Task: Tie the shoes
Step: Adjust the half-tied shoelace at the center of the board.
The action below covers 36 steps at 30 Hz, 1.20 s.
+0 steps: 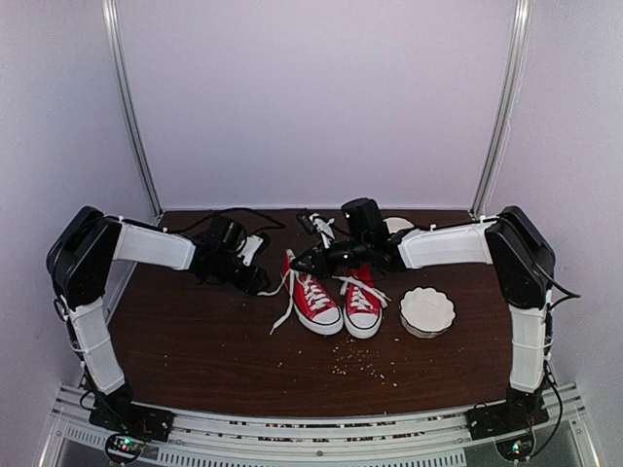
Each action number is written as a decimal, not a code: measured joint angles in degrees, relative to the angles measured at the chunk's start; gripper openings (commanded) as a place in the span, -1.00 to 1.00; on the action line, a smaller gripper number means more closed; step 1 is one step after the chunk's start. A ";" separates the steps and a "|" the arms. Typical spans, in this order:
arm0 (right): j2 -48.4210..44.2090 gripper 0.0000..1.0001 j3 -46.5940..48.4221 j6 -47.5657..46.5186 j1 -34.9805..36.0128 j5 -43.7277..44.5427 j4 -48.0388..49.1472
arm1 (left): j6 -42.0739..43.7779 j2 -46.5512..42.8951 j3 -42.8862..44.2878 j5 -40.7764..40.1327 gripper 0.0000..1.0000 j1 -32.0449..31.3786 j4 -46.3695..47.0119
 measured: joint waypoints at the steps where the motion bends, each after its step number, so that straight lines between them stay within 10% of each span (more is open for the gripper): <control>1: 0.00 -1.00 -0.07 0.02 0.00 -0.09 0.04 | 1.31 0.66 1.22 -0.02 0.17 -0.07 -2.01; 22: 0.00 -1.00 -0.26 0.50 0.17 -0.31 -0.04 | 14.36 7.93 13.07 3.98 0.00 -0.74 -22.10; 32: 0.00 -1.00 -0.26 0.48 0.17 -0.33 -0.87 | 11.21 7.45 12.63 -3.02 -0.93 -2.51 -22.99; 36: 0.00 -1.00 -0.26 0.50 0.17 -0.55 -0.92 | 10.34 7.39 12.74 -5.14 -1.00 -3.15 -23.56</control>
